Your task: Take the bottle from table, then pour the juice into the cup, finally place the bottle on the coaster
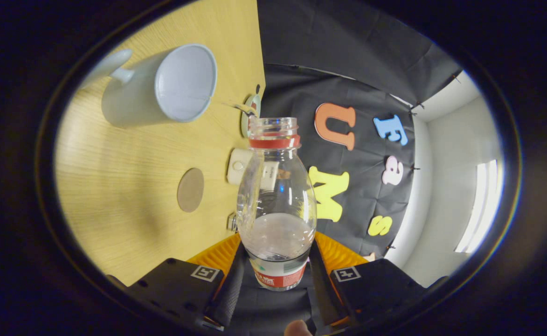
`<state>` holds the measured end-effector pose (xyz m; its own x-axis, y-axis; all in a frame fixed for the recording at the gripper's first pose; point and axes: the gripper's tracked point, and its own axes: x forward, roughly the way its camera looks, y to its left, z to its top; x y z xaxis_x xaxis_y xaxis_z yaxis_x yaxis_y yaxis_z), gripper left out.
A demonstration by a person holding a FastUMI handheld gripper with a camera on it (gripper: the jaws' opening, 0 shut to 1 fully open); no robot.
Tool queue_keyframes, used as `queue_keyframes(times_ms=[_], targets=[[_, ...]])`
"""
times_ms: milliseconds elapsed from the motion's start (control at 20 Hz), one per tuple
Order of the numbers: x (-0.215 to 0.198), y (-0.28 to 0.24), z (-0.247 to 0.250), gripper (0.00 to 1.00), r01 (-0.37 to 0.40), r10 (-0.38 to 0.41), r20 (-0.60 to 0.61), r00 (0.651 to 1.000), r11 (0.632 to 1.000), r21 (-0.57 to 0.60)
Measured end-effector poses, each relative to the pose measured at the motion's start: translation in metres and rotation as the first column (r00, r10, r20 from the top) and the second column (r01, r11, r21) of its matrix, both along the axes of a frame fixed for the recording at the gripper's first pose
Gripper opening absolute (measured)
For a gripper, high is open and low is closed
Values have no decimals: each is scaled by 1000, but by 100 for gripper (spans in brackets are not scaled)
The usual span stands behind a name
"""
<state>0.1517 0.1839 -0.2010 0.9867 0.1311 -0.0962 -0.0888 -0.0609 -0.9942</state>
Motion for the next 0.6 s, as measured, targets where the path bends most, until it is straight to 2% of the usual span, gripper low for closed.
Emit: queue_keyframes(times_ms=[600], targets=[[2,9,16,74,-26,27,30,999,999,-46]])
